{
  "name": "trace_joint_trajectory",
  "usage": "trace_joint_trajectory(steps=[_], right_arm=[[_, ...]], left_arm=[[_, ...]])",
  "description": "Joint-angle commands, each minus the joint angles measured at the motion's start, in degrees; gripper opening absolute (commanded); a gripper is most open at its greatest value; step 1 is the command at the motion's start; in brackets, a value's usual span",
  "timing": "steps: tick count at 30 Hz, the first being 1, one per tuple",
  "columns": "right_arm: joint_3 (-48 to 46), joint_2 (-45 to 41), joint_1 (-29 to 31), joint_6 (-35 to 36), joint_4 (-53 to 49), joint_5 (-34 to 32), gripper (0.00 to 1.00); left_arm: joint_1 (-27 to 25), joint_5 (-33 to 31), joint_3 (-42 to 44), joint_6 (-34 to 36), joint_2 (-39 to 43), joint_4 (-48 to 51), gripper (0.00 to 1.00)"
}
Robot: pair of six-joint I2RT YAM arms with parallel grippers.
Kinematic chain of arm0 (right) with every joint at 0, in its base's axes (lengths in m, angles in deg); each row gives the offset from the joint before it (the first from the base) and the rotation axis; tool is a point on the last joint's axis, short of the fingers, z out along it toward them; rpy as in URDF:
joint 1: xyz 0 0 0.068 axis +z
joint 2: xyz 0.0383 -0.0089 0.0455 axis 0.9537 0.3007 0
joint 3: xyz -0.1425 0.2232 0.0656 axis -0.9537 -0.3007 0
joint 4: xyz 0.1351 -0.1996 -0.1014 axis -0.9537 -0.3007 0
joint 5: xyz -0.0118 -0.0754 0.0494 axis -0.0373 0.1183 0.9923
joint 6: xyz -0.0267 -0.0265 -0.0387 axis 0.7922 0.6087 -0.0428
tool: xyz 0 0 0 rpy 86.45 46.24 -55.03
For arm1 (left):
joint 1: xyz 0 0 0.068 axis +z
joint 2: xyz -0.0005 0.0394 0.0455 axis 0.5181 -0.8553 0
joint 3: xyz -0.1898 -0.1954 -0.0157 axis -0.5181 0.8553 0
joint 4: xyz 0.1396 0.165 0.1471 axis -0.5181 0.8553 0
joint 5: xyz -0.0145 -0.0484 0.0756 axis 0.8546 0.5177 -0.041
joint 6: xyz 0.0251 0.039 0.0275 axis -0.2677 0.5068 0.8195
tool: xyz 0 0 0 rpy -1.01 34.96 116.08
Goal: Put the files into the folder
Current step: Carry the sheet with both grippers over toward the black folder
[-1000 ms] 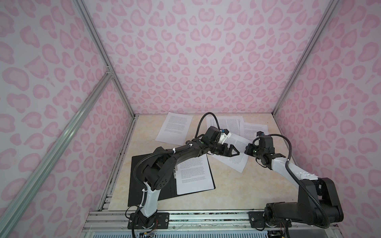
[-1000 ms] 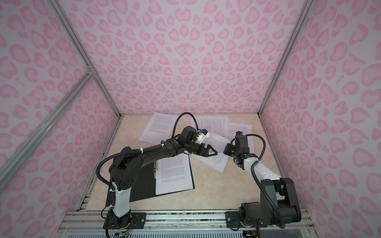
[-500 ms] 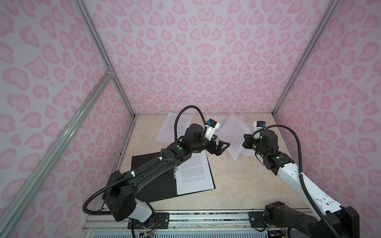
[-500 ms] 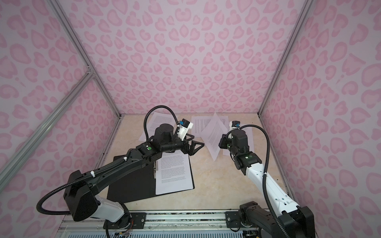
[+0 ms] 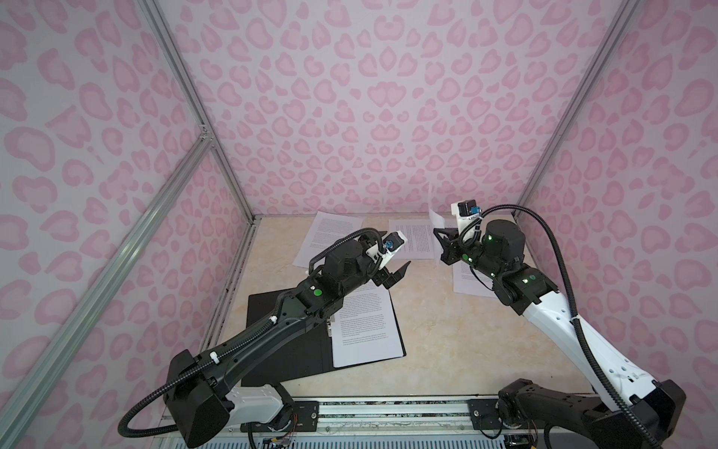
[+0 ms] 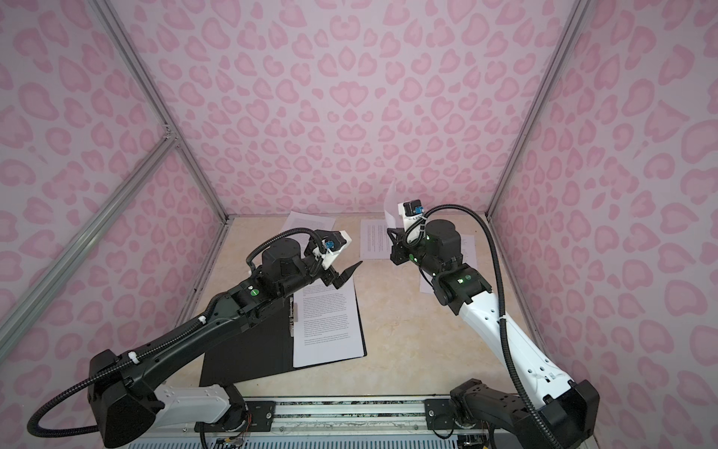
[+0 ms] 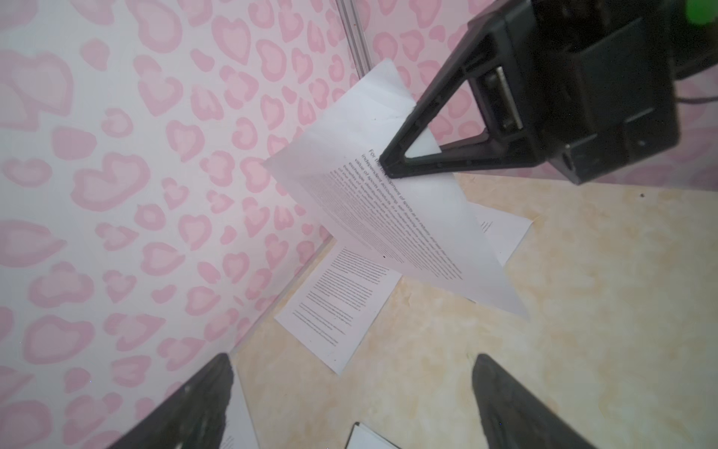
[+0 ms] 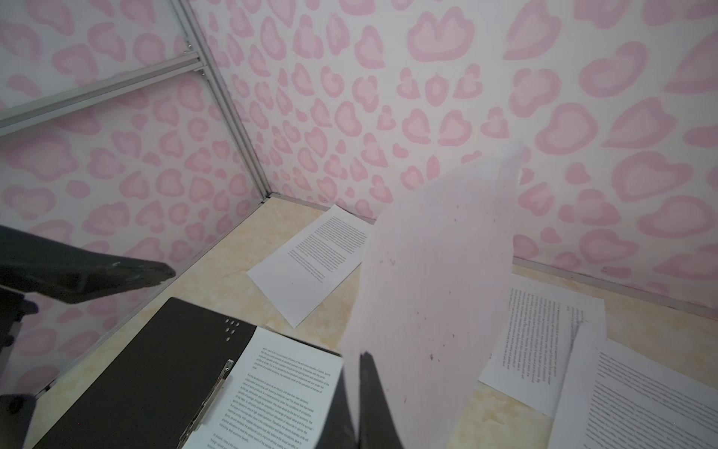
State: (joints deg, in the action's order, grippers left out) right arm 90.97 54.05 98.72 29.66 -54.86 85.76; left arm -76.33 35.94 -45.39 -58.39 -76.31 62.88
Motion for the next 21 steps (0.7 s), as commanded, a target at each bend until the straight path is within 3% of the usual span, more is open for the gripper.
trace_joint_trajectory(steps=[1,8,16,21], right_arm=[[4.3,1.9,1.8,4.2,-7.9,3.8,0.00],[9.8,3.2,7.2,8.4,-17.6,-2.0,0.00],[9.5,0.6,9.7,10.8,-18.0,-1.3,0.00],[8.5,-1.4,9.9,11.7,-17.1,-0.4,0.00]], left_arm=[[0.3,-1.7,1.1,13.3,2.5,0.7,0.97],[2.7,1.7,-0.3,16.7,6.0,4.2,0.97],[8.5,9.4,-4.7,15.2,3.2,8.1,0.99],[10.3,18.9,-9.5,13.4,-0.5,15.2,0.95]])
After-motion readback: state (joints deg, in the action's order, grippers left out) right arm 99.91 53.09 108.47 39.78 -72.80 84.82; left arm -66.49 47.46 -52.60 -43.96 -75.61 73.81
